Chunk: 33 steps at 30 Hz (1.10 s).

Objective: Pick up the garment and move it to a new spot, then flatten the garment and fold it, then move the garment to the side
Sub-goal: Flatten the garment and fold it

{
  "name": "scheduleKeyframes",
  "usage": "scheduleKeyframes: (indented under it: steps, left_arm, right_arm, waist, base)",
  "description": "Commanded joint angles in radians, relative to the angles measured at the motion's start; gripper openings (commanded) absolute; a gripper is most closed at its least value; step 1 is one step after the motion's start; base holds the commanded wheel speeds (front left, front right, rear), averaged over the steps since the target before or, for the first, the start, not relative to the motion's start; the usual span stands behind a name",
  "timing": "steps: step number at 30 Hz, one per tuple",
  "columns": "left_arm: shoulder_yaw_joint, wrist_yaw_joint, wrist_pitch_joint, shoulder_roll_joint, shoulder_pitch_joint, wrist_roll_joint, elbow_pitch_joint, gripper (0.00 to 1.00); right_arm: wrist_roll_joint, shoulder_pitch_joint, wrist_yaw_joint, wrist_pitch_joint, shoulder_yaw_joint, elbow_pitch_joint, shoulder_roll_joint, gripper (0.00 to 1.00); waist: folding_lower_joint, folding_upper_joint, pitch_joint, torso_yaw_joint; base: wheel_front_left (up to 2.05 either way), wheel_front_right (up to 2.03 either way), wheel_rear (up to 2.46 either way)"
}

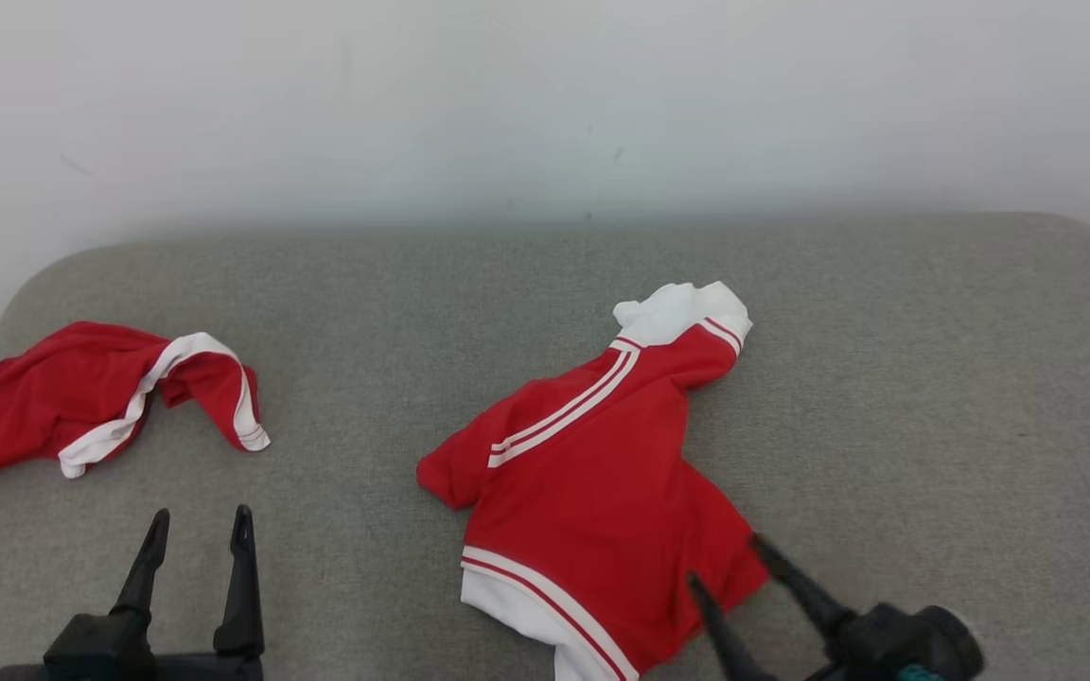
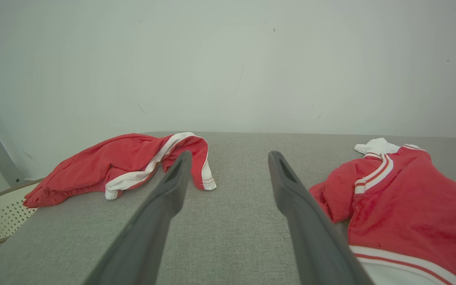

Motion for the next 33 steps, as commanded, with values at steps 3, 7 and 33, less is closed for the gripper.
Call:
scheduleKeyframes:
  steps: [3,7,33]
  left_arm:
    - [-0.005,-0.007,-0.005,-0.01,-0.033,0.017,-0.003,1.0]
    - [-0.008,-0.02,-0.005,-0.033,-0.062,0.029,0.001,1.0]
    - [0.053,-0.074,-0.005,-0.118,-0.079,0.091,0.014,1.0]
  right_arm:
    - [0.008,-0.047,0.0,0.011,0.118,0.047,-0.038,1.0]
    - [0.019,-0.124,0.0,0.01,0.285,0.15,-0.08,1.0]
    - [0.063,-0.355,0.0,-0.095,0.33,0.31,-0.066,0.0]
  waist:
    - [0.0,0.0,0.041,0.043]
    - [0.0,0.0,0.075,0.086]
    - [0.0,0.0,0.134,0.07]
  base:
    - [0.0,0.0,0.0]
    - [0.0,0.0,0.0]
    - [0.0,0.0,0.0]
